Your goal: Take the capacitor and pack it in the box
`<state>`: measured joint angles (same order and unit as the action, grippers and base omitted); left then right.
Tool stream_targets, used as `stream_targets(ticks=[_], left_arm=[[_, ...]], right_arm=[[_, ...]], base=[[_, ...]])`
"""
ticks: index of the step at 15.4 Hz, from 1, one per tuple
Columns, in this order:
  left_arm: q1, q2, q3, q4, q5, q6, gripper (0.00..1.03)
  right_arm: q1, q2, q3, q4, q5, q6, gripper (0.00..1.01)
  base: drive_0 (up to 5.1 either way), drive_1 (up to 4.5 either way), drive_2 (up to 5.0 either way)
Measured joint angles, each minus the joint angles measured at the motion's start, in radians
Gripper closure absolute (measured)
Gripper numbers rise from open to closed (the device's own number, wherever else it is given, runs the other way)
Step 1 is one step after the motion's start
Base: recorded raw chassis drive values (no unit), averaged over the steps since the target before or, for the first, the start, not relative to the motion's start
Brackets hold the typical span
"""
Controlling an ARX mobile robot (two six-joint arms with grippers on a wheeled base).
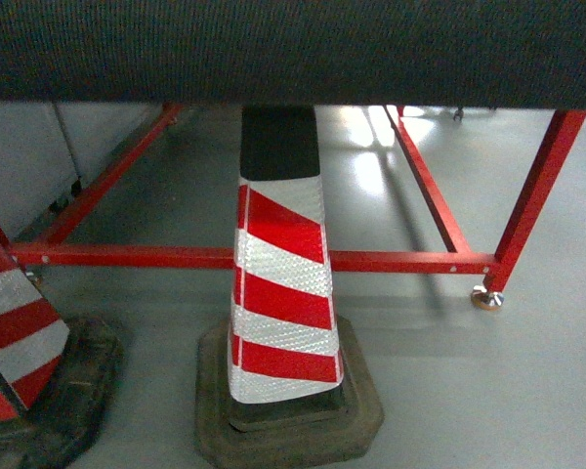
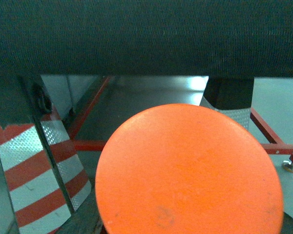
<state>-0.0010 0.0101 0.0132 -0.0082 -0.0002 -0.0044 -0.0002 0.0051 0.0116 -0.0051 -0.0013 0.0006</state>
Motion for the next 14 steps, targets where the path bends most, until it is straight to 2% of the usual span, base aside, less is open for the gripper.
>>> stream_targets(ticks=[14], left_arm=[[0.000,0.000,0.000,0.001,0.000,0.006,0.59]], right_arm=[[0.000,0.000,0.000,0.000,0.002,0.003,0.03]], base=[[0.0,0.00,0.0]])
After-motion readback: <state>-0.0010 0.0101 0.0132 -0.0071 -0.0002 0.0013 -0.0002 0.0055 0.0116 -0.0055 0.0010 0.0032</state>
